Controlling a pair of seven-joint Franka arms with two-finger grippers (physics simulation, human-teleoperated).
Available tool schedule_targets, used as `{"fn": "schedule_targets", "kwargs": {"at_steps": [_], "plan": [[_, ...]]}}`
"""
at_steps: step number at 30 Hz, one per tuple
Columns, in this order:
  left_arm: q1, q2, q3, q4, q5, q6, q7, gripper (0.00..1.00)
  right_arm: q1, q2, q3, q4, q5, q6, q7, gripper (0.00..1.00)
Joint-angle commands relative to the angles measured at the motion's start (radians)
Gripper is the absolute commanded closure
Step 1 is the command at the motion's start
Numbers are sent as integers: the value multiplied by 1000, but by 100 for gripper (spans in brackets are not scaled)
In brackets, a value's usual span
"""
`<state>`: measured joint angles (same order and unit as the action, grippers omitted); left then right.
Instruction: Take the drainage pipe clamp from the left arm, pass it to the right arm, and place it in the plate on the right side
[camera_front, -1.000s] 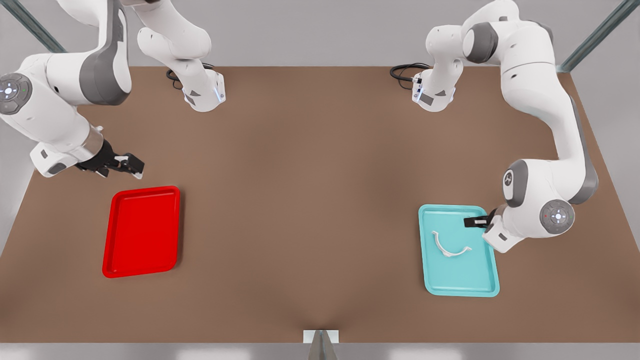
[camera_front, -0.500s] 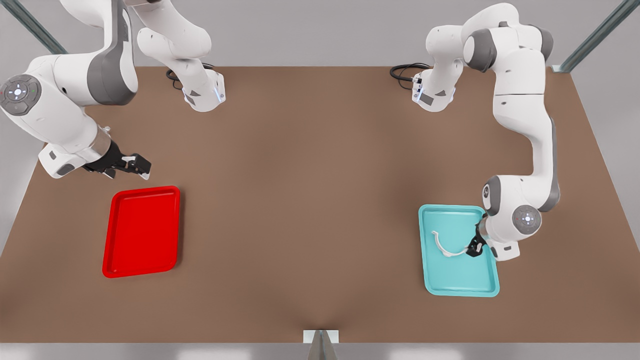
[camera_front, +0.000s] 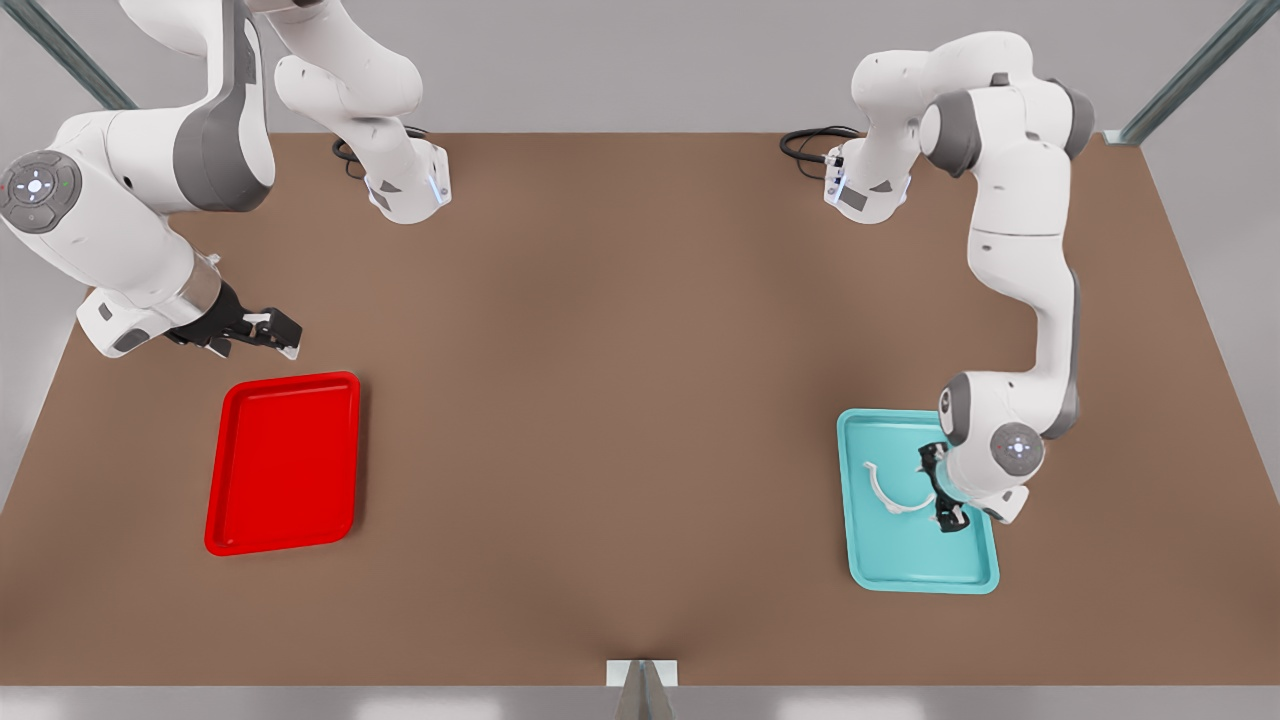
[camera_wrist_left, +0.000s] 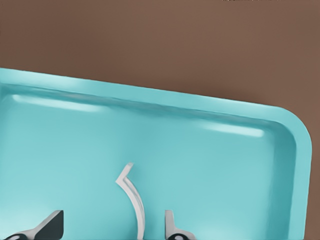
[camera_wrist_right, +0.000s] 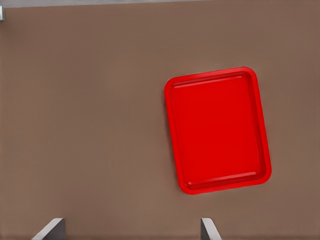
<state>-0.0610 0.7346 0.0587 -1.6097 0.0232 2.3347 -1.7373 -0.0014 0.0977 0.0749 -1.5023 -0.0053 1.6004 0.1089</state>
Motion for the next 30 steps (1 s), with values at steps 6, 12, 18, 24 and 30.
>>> {"fn": "schedule_targets", "kwargs": {"at_steps": [6, 12, 18, 24, 30], "plan": [[4, 35, 0, 4, 1, 68, -467, 43, 0, 0, 0, 2, 1, 0, -3, 0], [4, 43, 0, 5, 1, 68, -461, 68, 0, 0, 0, 1, 1, 0, -3, 0], [4, 54, 0, 7, 1, 69, -452, 79, -2, 2, -1, 1, 1, 1, -31, 0], [9, 48, 0, 10, 0, 66, -401, 79, -11, 2, 0, 1, 1, 1, -32, 0], [-3, -47, -3, 125, -68, -241, -387, 79, -12, 2, 0, -9, 1, -1, -117, 0]]}}
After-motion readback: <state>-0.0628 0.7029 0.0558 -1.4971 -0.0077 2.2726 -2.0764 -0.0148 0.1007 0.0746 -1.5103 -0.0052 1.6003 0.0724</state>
